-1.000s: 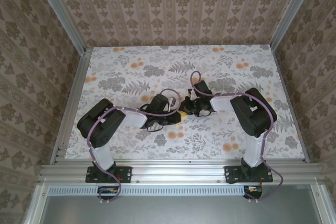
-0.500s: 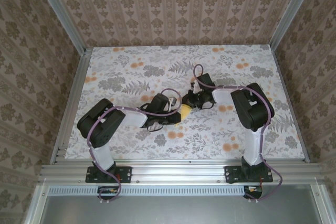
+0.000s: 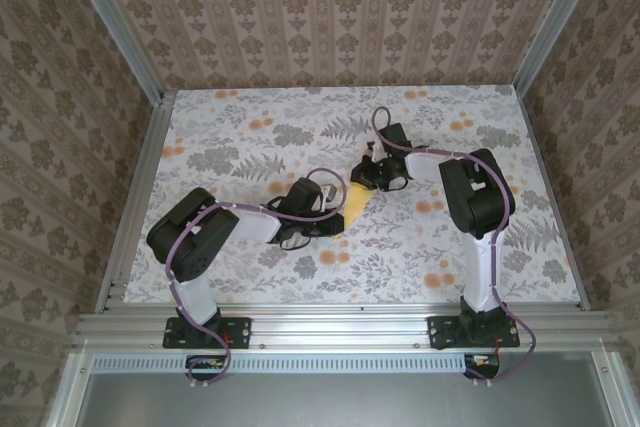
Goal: Fold a paper plane with a square sheet of paper (pick it up from the middle)
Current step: Fold the wing for the fifth time at the center of the table.
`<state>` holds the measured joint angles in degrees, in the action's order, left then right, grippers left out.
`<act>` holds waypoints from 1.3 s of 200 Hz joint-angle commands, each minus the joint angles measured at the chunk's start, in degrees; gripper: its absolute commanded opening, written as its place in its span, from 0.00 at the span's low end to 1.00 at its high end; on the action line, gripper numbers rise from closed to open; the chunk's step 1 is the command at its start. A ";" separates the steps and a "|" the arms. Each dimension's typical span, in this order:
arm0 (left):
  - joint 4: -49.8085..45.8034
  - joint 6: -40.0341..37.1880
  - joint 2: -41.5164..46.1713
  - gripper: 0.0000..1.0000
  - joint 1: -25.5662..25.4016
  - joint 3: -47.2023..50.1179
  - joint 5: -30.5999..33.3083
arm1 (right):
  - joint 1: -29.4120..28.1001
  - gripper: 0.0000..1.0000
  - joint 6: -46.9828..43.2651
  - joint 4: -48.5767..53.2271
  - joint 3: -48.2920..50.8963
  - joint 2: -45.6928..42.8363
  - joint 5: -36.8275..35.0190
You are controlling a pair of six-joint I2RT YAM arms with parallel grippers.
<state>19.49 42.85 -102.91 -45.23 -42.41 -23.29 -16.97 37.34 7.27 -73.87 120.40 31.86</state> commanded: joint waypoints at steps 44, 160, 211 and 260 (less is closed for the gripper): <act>-11.91 -1.19 -2.73 0.00 -0.18 2.25 0.61 | 2.76 0.11 -4.74 5.89 -6.40 -1.53 -5.53; -9.98 -1.09 -1.90 0.00 -0.22 2.69 1.83 | -6.89 0.05 4.33 5.08 13.01 -19.09 -6.05; -9.26 -0.75 -1.50 0.00 -0.21 3.21 2.11 | -11.05 0.02 7.14 1.45 13.82 -14.55 -2.59; -9.14 -0.62 -1.17 0.00 -0.21 3.39 2.28 | -12.03 0.02 8.01 0.83 12.69 -8.98 -3.79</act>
<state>19.77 42.87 -102.65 -45.28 -42.02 -23.07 -28.82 43.97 8.80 -60.18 108.88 27.81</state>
